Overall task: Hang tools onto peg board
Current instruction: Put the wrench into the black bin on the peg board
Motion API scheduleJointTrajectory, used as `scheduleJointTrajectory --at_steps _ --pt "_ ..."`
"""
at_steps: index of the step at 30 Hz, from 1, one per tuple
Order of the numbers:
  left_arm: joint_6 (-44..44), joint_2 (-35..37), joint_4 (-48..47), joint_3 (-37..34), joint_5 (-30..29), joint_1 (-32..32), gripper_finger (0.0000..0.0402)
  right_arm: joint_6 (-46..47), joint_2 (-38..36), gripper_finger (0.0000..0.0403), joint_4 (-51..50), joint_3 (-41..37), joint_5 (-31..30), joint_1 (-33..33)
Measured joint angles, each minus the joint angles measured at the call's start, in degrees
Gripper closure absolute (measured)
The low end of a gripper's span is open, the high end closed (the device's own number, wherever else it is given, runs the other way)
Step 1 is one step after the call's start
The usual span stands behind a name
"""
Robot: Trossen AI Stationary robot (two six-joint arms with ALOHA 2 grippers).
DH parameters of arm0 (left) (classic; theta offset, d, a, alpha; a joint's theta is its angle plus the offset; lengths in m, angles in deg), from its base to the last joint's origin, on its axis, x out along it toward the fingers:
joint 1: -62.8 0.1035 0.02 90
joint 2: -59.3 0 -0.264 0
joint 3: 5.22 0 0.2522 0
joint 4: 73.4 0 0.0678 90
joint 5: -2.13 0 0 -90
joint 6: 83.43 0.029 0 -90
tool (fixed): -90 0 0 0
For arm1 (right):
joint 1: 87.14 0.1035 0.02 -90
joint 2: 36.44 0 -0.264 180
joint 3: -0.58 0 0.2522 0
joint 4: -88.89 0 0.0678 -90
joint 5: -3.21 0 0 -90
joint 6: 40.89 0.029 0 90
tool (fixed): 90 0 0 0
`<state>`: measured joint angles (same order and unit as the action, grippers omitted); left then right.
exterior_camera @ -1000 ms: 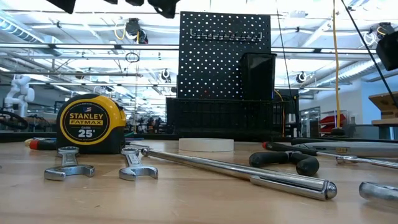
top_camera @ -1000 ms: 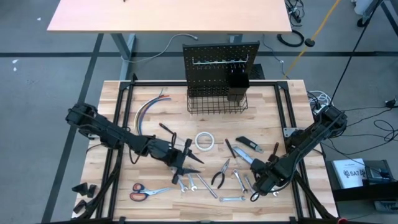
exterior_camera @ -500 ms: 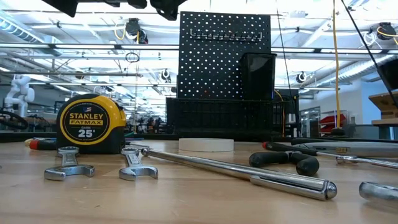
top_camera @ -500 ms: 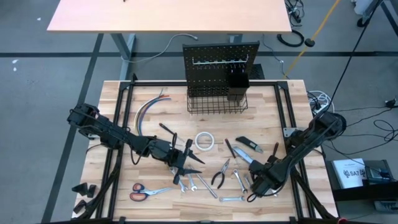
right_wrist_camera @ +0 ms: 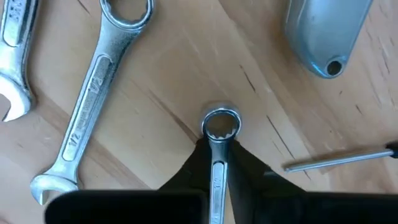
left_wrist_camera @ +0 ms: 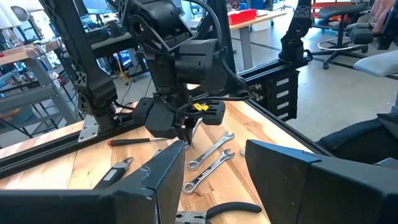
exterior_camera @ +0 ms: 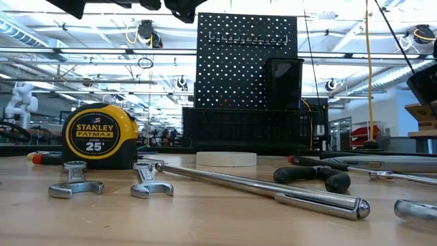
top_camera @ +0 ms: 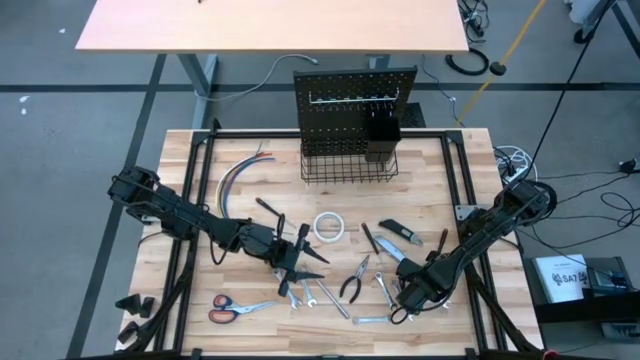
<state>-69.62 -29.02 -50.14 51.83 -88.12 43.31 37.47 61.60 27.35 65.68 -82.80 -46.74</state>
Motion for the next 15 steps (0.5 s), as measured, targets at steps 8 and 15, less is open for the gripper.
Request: scheduleJointTrajectory --at_steps 8,15 --pt "0.0 0.02 -0.02 -0.04 0.0 0.0 0.0224 -2.95 -4.1 0.0402 -5.53 5.41 -4.94 -0.22" --pt "0.0 0.02 -0.28 -0.07 0.0 0.0 0.0224 -3.16 -10.82 0.0401 -5.88 7.88 -14.52 -0.17"
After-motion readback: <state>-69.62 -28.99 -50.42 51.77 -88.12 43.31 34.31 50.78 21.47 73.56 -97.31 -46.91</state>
